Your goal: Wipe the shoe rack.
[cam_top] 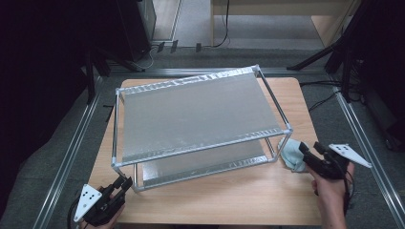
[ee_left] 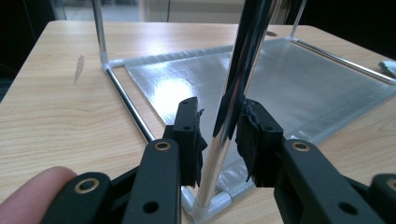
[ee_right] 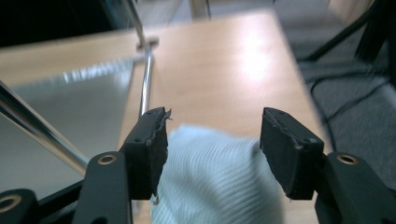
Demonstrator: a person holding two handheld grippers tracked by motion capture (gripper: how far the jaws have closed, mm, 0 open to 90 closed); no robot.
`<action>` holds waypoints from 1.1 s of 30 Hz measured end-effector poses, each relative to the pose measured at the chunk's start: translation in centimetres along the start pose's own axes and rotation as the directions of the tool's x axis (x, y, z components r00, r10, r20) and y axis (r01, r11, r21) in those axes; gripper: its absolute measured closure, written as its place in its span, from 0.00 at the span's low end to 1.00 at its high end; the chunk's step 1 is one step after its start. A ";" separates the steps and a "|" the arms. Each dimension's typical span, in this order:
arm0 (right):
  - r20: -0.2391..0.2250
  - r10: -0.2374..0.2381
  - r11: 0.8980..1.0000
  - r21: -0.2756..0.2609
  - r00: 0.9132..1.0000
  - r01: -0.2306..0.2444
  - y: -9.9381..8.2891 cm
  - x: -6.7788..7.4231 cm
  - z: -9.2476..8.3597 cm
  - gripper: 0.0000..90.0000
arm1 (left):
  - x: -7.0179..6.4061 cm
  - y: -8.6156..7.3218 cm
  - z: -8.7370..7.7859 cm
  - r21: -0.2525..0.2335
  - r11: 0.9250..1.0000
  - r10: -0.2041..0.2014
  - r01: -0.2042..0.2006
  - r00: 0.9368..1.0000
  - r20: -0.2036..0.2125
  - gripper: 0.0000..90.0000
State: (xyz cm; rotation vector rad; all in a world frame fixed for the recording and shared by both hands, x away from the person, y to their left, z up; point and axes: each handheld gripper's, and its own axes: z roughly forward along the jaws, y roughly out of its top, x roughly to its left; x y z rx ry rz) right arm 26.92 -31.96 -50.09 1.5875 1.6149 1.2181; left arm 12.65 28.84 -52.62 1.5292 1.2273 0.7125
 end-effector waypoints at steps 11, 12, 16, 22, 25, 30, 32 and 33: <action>0.064 -0.111 0.976 0.195 0.992 0.096 -2.8 0.9 4.1 0.41 | 0.1 -0.1 -0.1 -0.002 1.000 0.006 -0.006 1.000 -0.009 0.78; 0.064 -0.111 0.976 0.195 0.992 0.096 -2.8 0.9 4.1 0.41 | 0.1 -0.1 -0.1 -0.002 1.000 0.006 -0.006 1.000 -0.009 0.77; 0.078 -0.145 0.964 0.237 0.986 0.123 -3.4 0.8 4.3 0.44 | 0.1 -0.1 -0.2 -0.003 1.000 0.011 -0.011 1.000 -0.007 0.77; 0.097 -0.186 0.945 0.290 0.978 0.152 -3.2 1.2 4.2 0.48 | 0.1 -0.1 -0.2 -0.006 1.000 0.013 -0.013 1.000 -0.001 0.78; 0.076 -0.203 0.938 0.301 0.976 0.172 -3.1 1.2 4.0 0.57 | 0.1 -0.1 -0.2 -0.007 1.000 0.012 -0.011 1.000 0.010 0.80; 0.058 -0.220 0.940 0.280 0.974 0.195 -3.5 0.7 3.3 0.86 | -0.3 0.0 0.0 -0.006 0.999 0.035 -0.035 0.999 0.041 0.87; 0.024 -0.198 0.942 0.280 0.980 0.184 -3.6 0.7 2.8 0.88 | -0.4 0.0 0.0 -0.004 0.999 0.051 -0.051 0.998 0.045 0.89; -0.013 -0.169 0.944 0.285 0.986 0.166 -3.7 0.6 2.5 0.88 | -0.6 0.0 0.0 -0.003 0.999 0.054 -0.054 0.997 0.049 0.89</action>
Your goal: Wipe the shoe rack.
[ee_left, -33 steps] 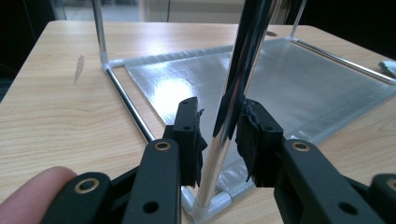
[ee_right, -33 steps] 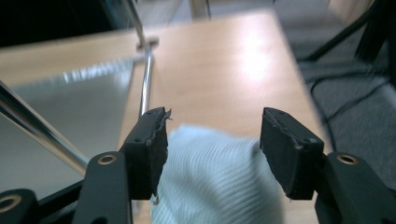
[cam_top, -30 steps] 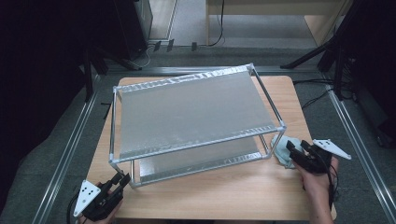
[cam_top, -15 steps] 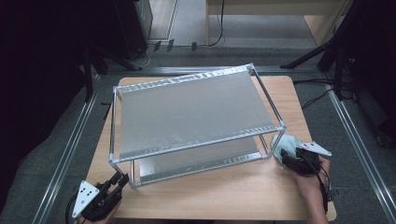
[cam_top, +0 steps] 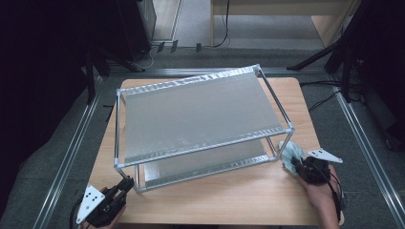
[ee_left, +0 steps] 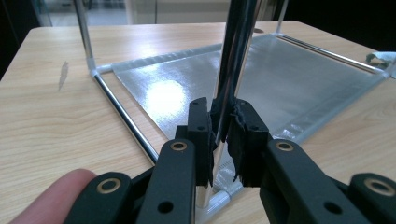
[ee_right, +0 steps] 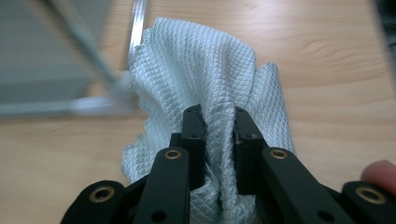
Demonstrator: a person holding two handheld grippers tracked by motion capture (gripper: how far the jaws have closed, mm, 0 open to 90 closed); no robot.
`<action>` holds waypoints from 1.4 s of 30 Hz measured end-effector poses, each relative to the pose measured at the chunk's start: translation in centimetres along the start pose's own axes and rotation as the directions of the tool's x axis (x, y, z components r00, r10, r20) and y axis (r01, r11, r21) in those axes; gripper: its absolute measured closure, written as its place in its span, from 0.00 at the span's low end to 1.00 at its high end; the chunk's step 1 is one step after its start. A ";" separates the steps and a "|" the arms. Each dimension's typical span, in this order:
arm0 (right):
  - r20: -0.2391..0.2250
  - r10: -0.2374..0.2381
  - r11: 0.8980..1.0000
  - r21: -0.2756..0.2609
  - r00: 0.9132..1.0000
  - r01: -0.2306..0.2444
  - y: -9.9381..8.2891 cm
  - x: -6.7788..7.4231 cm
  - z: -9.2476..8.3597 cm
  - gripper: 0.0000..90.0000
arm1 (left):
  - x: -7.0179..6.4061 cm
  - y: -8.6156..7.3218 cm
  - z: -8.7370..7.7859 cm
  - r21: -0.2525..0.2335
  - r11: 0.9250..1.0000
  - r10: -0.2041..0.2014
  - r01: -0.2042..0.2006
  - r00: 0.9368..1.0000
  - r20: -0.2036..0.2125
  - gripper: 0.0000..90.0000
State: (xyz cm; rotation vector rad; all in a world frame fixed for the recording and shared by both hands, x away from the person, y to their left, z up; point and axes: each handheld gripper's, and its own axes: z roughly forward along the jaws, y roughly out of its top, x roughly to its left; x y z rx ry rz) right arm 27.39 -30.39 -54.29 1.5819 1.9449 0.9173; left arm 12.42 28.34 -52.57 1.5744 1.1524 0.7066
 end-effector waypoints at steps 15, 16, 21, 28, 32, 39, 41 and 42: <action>-0.104 -0.071 0.924 -0.380 0.992 0.026 4.8 4.5 -9.3 0.88 | -0.1 0.0 0.2 0.004 1.000 0.019 -0.019 0.999 0.037 0.89; -0.109 -0.072 0.931 -0.365 0.991 0.027 4.7 4.5 -9.0 0.88 | -0.1 0.0 0.2 0.004 1.000 0.020 -0.020 0.999 0.037 0.89; -0.162 -0.003 0.996 -0.084 0.987 -0.010 1.9 3.1 -3.3 0.88 | -0.2 0.0 0.1 0.005 1.000 0.024 -0.024 0.999 0.035 0.90; -0.142 -0.004 0.973 -0.230 0.990 -0.029 2.7 2.8 -5.0 0.88 | -0.1 -0.1 0.1 0.002 1.000 0.024 -0.024 0.999 0.038 0.89; -0.209 -0.005 0.921 -0.383 0.978 -0.077 4.4 3.5 -8.2 0.88 | 0.0 -0.2 0.2 -0.003 1.000 0.016 -0.016 0.999 0.030 0.88; -0.234 -0.002 0.958 -0.280 0.972 -0.066 4.0 4.0 -6.5 0.87 | -0.1 -0.2 0.2 -0.004 1.000 0.015 -0.015 1.000 0.019 0.88; -0.276 0.052 0.985 -0.142 0.960 -0.094 2.8 3.3 -3.9 0.87 | 0.0 -0.2 0.1 -0.005 1.000 0.010 -0.010 1.000 0.020 0.88; -0.261 0.064 0.991 -0.095 0.963 -0.092 2.3 3.0 -3.0 0.87 | 0.0 -0.2 0.1 -0.004 1.000 0.013 -0.012 1.000 0.020 0.88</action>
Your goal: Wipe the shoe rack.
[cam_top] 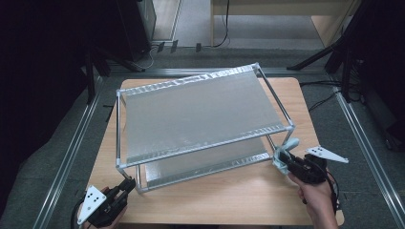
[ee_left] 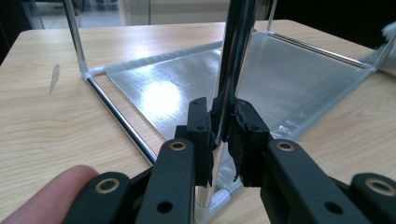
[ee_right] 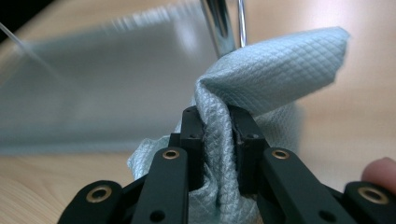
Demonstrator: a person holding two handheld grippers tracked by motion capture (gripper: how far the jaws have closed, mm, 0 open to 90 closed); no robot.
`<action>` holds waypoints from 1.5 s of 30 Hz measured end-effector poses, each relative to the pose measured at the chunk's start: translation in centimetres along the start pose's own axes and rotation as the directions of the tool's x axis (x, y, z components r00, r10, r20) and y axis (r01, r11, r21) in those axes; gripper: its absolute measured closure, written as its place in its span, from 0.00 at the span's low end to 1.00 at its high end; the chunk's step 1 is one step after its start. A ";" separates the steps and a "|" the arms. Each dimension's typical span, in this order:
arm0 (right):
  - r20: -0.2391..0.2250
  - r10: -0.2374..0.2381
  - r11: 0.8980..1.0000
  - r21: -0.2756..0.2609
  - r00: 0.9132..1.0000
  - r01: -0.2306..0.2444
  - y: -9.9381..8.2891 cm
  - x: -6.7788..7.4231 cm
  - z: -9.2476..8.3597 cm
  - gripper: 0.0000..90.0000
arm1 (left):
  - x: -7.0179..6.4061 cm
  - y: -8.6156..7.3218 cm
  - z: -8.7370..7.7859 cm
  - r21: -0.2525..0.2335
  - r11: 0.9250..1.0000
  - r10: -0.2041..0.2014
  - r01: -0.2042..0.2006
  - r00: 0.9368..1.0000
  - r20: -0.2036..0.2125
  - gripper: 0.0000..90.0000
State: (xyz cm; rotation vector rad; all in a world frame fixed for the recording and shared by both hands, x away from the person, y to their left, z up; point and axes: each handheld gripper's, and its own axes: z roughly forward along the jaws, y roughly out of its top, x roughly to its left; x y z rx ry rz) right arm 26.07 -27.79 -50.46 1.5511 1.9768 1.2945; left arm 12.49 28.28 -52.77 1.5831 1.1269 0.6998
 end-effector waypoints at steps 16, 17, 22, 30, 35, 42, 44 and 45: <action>-0.051 -0.114 0.993 0.006 0.992 0.114 0.2 3.6 1.1 0.87 | 0.0 0.0 0.1 0.002 1.000 0.008 -0.008 1.000 -0.005 0.88; -0.046 -0.102 0.994 0.038 0.994 0.104 -0.3 3.2 1.7 0.87 | 0.0 0.0 0.1 0.002 1.000 0.009 -0.009 1.000 -0.005 0.88; -0.015 -0.089 0.996 -0.032 0.996 0.088 0.1 3.3 1.0 0.87 | 0.0 -0.1 0.1 0.004 1.000 0.008 -0.008 1.000 -0.001 0.88; 0.117 -0.151 0.947 -0.266 0.982 0.177 2.1 5.7 -2.5 0.87 | -0.1 -0.1 0.1 0.003 1.000 0.017 -0.017 1.000 -0.001 0.89; 0.060 0.001 0.997 -0.080 0.998 0.004 0.3 3.1 0.1 0.87 | -0.3 0.0 0.0 0.005 1.000 0.028 -0.028 1.000 0.006 0.89; 0.081 -0.002 0.989 -0.145 0.997 0.014 0.6 3.0 -0.2 0.87 | -0.8 0.0 0.0 -0.011 0.999 0.052 -0.052 0.998 0.028 0.89; 0.076 -0.064 0.969 -0.232 0.995 0.080 1.4 3.9 -1.4 0.87 | -0.9 0.0 0.0 -0.016 0.999 0.052 -0.051 0.998 0.029 0.89; 0.058 -0.102 0.957 -0.268 0.993 0.114 1.8 4.5 -2.0 0.87 | -0.9 0.0 0.0 -0.023 0.998 0.053 -0.052 0.998 0.030 0.88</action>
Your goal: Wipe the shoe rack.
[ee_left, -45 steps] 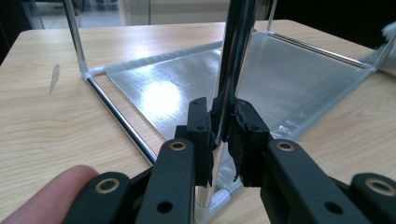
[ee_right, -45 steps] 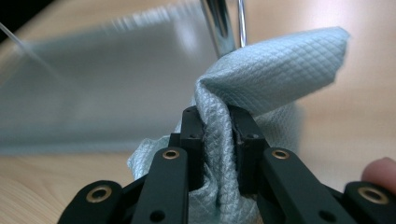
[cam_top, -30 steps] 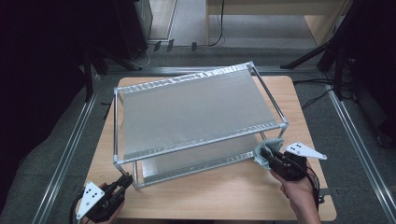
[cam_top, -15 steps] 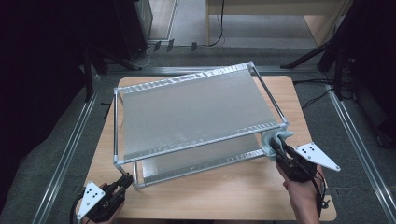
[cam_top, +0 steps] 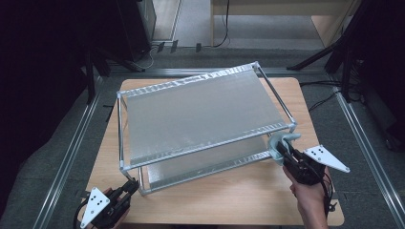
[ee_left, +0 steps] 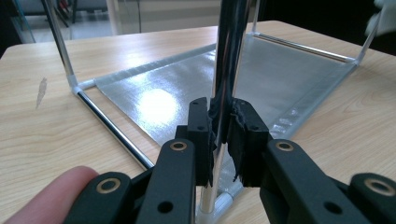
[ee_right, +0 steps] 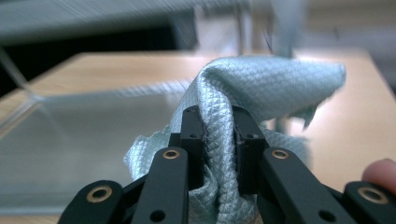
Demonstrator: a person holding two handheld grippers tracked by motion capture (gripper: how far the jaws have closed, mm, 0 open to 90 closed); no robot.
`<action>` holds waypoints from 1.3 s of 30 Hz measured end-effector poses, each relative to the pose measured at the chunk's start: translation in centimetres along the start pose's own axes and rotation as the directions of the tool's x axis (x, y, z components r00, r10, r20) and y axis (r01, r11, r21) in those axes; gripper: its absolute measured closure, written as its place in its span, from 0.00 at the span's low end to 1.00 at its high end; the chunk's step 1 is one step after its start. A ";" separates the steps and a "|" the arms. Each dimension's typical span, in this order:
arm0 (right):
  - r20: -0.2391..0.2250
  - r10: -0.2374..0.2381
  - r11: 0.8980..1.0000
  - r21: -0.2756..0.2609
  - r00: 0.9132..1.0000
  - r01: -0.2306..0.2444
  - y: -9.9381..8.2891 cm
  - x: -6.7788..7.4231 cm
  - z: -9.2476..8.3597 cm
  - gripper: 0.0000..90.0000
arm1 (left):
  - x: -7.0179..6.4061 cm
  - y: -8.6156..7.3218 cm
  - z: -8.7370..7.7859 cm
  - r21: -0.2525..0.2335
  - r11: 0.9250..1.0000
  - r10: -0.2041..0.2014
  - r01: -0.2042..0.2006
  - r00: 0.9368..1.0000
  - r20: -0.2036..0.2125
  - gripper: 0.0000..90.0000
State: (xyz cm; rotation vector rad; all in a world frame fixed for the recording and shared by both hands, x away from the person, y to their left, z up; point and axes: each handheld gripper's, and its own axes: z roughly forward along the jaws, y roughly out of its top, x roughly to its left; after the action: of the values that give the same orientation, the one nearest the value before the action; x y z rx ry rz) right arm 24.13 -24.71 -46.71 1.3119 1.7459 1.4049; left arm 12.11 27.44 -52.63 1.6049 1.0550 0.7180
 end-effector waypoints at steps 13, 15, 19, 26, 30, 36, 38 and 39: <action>-0.022 0.117 0.969 0.222 0.993 -0.109 -3.6 -1.2 3.3 0.87 | -0.2 0.0 0.0 -0.003 1.000 0.006 -0.006 1.000 0.009 0.89; 0.027 0.139 0.978 0.152 0.990 -0.141 -2.7 -1.6 2.4 0.87 | -0.2 0.0 0.1 -0.003 1.000 0.006 -0.006 1.000 0.010 0.89; 0.018 0.031 0.999 -0.013 0.999 -0.031 -0.7 -1.0 0.2 0.87 | -0.2 0.0 0.1 -0.004 1.000 0.007 -0.007 1.000 0.008 0.89; -0.068 -0.110 0.994 0.014 0.992 0.111 -0.8 0.4 1.2 0.87 | -0.3 0.0 0.1 -0.003 1.000 0.009 -0.009 1.000 0.004 0.89; 0.070 0.076 0.992 0.097 0.995 -0.083 -2.6 -1.9 2.6 0.87 | -0.2 0.0 0.1 -0.003 1.000 0.010 -0.010 1.000 0.004 0.89; 0.125 0.075 0.995 0.062 0.989 -0.083 -1.9 -2.0 1.6 0.87 | -0.2 -0.1 0.1 -0.003 1.000 0.011 -0.011 1.000 0.005 0.89; 0.139 0.037 0.999 -0.031 0.990 -0.033 -0.4 -1.0 0.2 0.87 | -0.2 0.0 0.1 -0.004 1.000 0.013 -0.013 1.000 0.004 0.89; 0.147 0.023 0.998 -0.058 0.989 -0.015 0.1 -0.7 -0.2 0.87 | -0.2 0.0 0.1 -0.004 1.000 0.013 -0.013 1.000 0.004 0.89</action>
State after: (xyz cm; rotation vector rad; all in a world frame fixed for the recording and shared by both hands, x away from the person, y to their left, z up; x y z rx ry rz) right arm 24.25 -25.45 -46.68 1.3688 1.5892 1.3231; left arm 12.12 27.18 -52.68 1.6110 1.0407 0.7249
